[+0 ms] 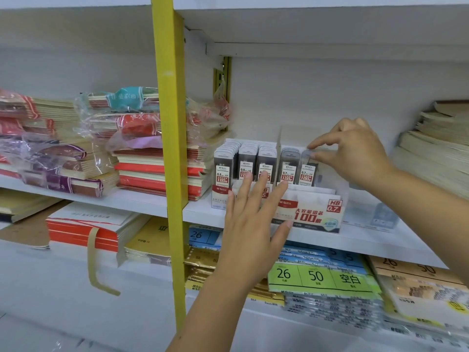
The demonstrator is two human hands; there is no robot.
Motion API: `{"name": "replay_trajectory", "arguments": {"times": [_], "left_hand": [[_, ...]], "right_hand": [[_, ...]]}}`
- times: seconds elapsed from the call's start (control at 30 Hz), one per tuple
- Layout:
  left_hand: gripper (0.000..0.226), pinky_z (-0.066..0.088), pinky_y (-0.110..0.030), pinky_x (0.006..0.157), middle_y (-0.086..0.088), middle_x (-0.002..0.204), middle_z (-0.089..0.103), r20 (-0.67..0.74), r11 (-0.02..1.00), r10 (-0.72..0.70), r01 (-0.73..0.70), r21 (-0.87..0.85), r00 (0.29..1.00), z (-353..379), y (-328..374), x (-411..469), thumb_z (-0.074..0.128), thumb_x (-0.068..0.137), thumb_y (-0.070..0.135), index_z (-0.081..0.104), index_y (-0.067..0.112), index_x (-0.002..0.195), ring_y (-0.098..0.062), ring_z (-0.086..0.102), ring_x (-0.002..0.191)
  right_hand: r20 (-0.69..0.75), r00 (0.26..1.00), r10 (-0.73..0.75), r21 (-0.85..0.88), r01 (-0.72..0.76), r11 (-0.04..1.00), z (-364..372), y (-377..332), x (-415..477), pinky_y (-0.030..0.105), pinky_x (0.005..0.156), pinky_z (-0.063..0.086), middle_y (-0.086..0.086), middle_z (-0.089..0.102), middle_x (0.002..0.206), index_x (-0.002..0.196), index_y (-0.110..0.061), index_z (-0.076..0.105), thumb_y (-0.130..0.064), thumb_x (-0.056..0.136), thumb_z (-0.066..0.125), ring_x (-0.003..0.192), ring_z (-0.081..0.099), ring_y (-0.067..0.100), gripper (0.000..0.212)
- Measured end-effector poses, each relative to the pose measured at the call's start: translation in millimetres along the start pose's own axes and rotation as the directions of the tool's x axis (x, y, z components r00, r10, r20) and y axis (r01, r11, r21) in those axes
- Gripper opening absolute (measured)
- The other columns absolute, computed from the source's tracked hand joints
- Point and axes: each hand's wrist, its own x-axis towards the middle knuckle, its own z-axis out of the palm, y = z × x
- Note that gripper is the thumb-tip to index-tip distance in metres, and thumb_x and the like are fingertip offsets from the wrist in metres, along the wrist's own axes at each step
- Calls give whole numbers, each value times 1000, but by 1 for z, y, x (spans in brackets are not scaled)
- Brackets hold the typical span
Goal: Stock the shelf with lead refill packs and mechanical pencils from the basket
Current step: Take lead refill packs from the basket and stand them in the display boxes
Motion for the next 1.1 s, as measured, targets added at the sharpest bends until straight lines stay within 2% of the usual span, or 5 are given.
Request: {"name": "replay_trajectory", "arguments": {"times": [0.37,0.53,0.67,0.9,1.1], "left_hand": [[68,-4,-40,126,15,168,-5,79,1000,7,-6,-4,997,-14,3,-5,47,101,48,6,48,155,-2,-25,149],[48,24,-24,116,8,149,43,-61,992,-4,-3,-126,998,-17,10,-43,52,97,33,46,30,144,-9,30,141],[40,37,-31,104,1,137,52,329,999,0,18,-50,944,3,-5,-117,57,98,26,53,23,138,-17,41,127],[46,41,-32,103,-8,136,52,886,908,-256,410,84,387,85,-50,-272,59,98,26,49,16,142,-23,53,120],[59,35,-24,107,-6,144,48,868,706,-453,677,208,205,150,-64,-360,69,93,29,45,15,145,-18,47,130]], "right_hand": [[95,995,19,63,-25,998,-19,-5,-6,29,85,30,-7,51,97,123,-35,63,-33,94,59,100,33,12,30],[-220,974,47,488,68,870,-41,-32,-87,14,71,39,-22,57,84,109,-32,65,-21,95,56,79,51,3,20],[164,985,45,666,-145,731,4,-40,-193,17,61,43,-13,63,81,99,-36,64,-25,93,57,69,57,8,14],[934,270,236,30,-714,700,153,-7,-413,28,78,47,0,60,119,128,-19,56,-24,95,60,90,58,16,34],[932,175,318,-82,-753,653,217,-2,-504,14,90,37,7,50,139,139,-20,48,-20,89,66,112,54,14,54]]}}
